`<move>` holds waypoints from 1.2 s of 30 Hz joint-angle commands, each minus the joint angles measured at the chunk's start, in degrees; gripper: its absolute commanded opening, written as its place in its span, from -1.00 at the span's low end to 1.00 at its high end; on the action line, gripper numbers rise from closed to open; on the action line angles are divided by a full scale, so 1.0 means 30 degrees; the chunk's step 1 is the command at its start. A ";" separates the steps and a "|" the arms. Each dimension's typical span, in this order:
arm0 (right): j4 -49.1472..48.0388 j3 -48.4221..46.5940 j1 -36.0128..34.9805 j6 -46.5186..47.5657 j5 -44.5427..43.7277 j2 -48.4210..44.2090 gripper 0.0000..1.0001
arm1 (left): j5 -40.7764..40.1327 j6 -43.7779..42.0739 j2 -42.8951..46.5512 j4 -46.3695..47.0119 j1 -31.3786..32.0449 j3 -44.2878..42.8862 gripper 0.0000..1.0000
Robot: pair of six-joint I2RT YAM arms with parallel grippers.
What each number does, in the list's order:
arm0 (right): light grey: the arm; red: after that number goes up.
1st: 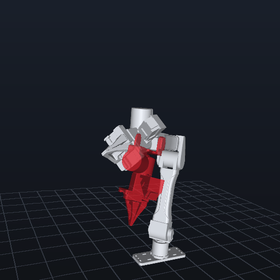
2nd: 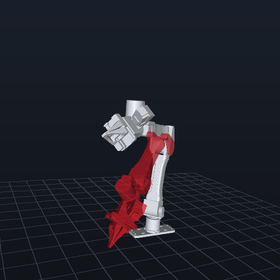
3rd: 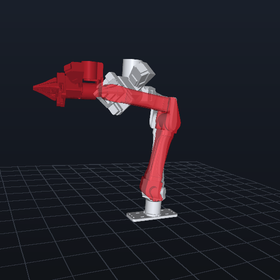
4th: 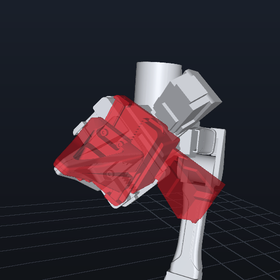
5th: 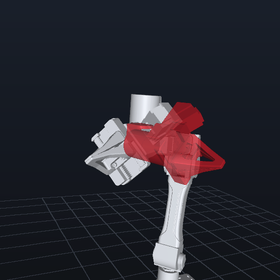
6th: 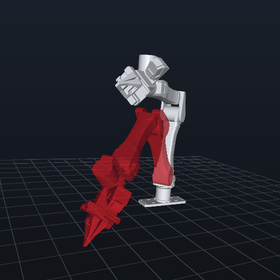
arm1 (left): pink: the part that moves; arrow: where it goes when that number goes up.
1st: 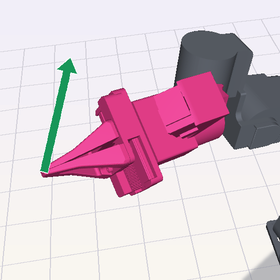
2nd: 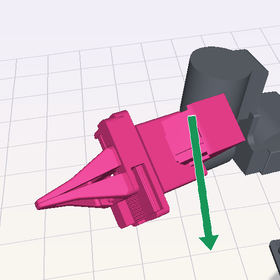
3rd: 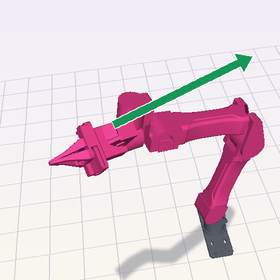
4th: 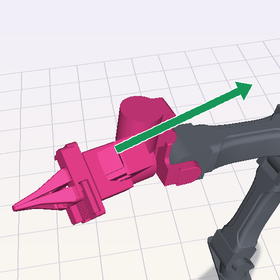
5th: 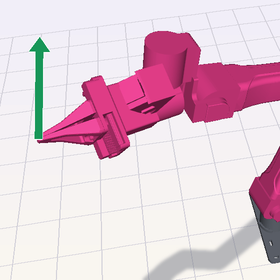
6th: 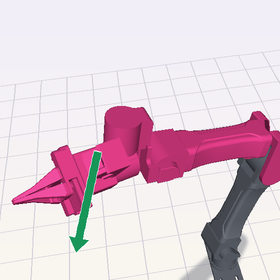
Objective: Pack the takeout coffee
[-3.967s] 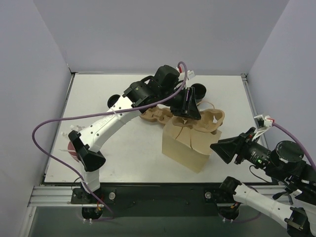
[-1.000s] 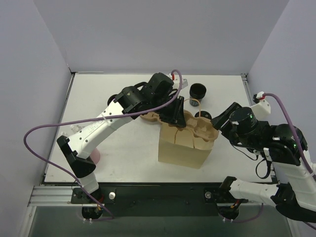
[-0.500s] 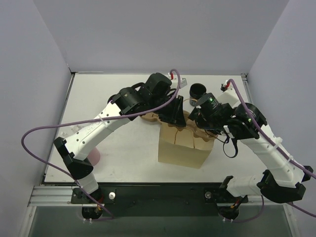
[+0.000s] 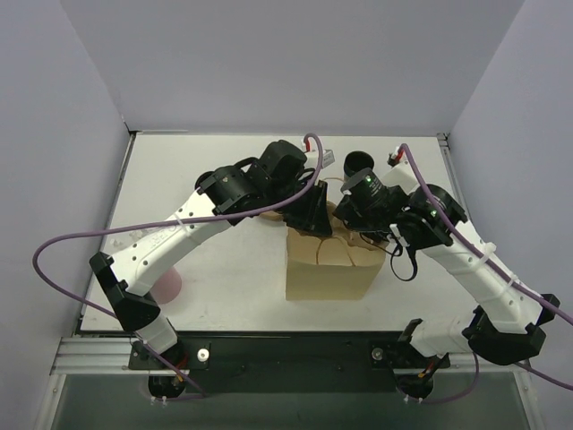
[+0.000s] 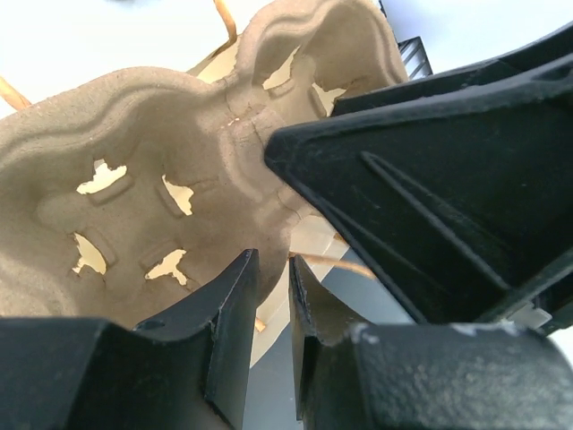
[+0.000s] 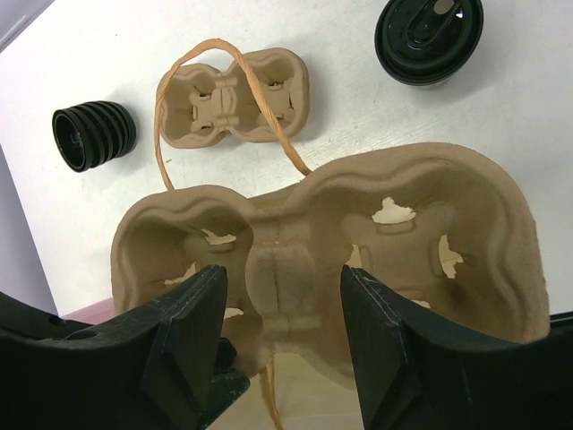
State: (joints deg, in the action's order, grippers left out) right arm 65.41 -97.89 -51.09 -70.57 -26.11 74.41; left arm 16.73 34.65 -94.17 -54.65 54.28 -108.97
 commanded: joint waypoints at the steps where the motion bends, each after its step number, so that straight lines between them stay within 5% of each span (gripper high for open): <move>1: -0.0618 0.0342 -0.0021 0.0287 -0.0204 0.0333 0.07 | 0.0106 -0.0214 0.1067 0.1225 0.0070 0.0287 -0.39; 36: -0.1646 0.1486 0.0214 0.4245 0.0500 0.1007 -0.11 | -0.0479 -0.0330 0.1712 0.1344 0.0041 0.0727 -0.39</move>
State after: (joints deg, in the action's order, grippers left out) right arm 60.20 -93.89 -50.54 -58.78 -24.12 76.73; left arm 15.57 34.20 -91.53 -52.97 54.28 -105.75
